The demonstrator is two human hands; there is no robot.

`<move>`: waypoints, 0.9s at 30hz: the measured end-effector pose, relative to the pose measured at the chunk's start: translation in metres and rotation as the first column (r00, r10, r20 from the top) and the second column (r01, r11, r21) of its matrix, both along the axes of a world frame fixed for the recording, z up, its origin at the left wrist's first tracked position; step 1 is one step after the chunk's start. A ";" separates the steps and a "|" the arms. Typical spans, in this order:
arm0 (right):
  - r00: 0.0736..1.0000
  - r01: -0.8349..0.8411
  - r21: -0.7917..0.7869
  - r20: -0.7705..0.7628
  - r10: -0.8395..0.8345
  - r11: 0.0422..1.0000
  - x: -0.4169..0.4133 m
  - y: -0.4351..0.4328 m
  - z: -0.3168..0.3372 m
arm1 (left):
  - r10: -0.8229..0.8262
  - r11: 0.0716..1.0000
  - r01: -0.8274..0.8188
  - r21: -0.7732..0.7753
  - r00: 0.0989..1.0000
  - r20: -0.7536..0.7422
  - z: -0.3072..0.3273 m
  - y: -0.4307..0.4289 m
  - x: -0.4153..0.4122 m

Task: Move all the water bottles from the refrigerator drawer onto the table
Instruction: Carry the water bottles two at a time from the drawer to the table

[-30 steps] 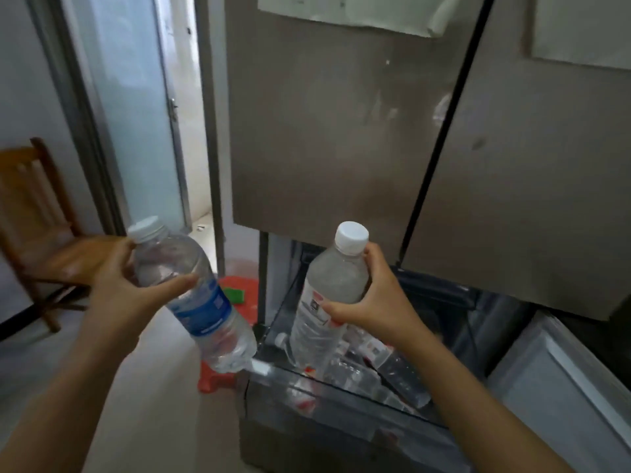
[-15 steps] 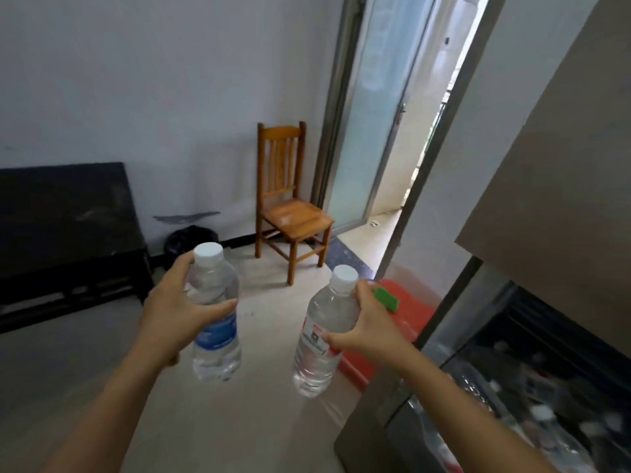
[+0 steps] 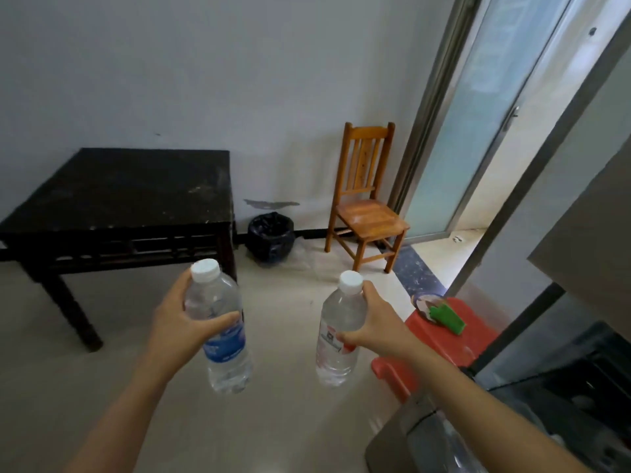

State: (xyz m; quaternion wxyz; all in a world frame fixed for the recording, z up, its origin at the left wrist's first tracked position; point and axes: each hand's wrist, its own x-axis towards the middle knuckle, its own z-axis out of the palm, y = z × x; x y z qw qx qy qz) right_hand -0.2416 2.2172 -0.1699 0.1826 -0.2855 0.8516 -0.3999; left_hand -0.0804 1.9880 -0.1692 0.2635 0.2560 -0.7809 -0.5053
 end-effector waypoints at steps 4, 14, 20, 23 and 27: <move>0.994 -0.111 0.000 0.014 0.111 0.994 0.012 0.012 -0.010 | 0.098 0.995 -0.098 0.013 0.995 0.023 -0.010 0.030 0.039; 0.911 -0.398 0.137 -0.060 0.409 0.907 0.064 -0.039 -0.020 | 0.435 0.896 -0.441 0.048 0.894 0.105 -0.014 0.043 0.162; 0.833 -0.547 0.067 -0.049 0.551 0.834 0.117 -0.095 -0.013 | 0.641 0.765 -0.645 -0.002 0.760 0.109 -0.013 0.024 0.246; 0.794 -0.607 0.032 -0.016 0.608 0.794 0.151 -0.126 -0.011 | 0.700 0.709 -0.705 0.028 0.707 0.102 -0.014 0.013 0.290; 0.739 -0.673 0.009 0.006 0.673 0.739 0.202 -0.174 -0.012 | 0.753 0.652 -0.757 0.048 0.653 0.084 -0.013 -0.008 0.342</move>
